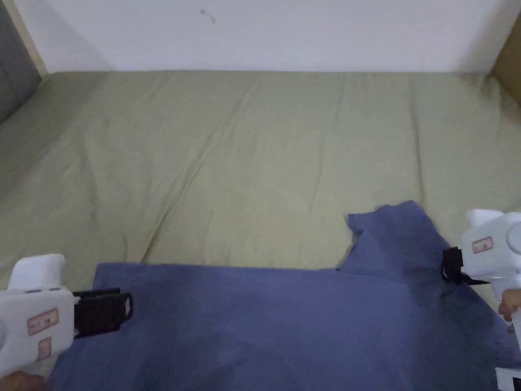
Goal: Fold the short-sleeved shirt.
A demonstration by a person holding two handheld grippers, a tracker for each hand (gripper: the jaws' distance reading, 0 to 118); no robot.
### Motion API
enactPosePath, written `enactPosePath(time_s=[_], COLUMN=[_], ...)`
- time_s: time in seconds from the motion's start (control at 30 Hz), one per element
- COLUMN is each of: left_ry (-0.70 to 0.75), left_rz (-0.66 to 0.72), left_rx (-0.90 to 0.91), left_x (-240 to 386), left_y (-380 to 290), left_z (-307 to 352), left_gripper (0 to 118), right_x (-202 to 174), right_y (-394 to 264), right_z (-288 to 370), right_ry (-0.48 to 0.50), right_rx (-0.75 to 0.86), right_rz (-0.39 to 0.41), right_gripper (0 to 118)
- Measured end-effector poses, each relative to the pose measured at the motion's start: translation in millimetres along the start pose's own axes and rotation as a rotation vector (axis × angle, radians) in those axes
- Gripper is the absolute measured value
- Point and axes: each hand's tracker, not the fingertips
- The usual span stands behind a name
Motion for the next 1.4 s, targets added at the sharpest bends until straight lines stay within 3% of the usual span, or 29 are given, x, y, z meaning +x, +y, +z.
enactPosePath(time_s=[0.17,0.23,0.3,0.37,0.4,0.5,0.63,0.8,1.03,1.27,1.4], left_ry=[0.087,0.080,0.087,0.155,0.152,0.146,0.089,0.036,-0.021,0.007,0.022], left_rz=[0.044,0.080,0.096,-0.001,-0.002,-0.040,-0.017,-0.068,-0.100,-0.091,-0.097], left_rx=[0.004,-0.098,-0.109,-0.074,-0.070,-0.063,-0.074,0.038,0.100,-0.060,-0.077], left_x=[-9.2,-10.4,-6.2,3.8,7.1,2.8,-1.6,-4.0,-27.9,-53.1,-57.2], left_y=[55.1,59.7,53.6,45.2,46.2,51.6,51.8,43.2,-27.5,-151.0,-180.6], left_z=[-63.0,-95.0,-114.0,-108.4,-102.8,-87.7,-61.1,19.3,134.5,139.3,119.3], left_gripper=[98,81,80,79,72,2,2,2,2,2,4], right_x=[2.1,1.7,-0.8,-0.2,0.6,1.1,3.6,3.7,20.4,30.0,19.9], right_y=[2.2,1.5,2.1,2.5,3.2,6.6,3.2,-19.9,-122.1,-275.8,-314.9], right_z=[0.9,0.4,-1.1,-1.2,0.2,11.2,50.6,121.2,216.3,191.4,161.9], right_ry=[0.010,0.004,-0.001,-0.002,0.000,0.012,0.055,0.072,0.115,0.111,0.071], right_rx=[0.003,0.002,0.000,-0.004,-0.005,0.005,0.092,0.155,0.189,-0.046,-0.068], right_rz=[-0.034,-0.028,-0.028,-0.024,-0.025,-0.039,-0.085,-0.006,0.010,-0.026,-0.003], right_gripper=[1,1,1,1,1,1,1,1,1,1,2])
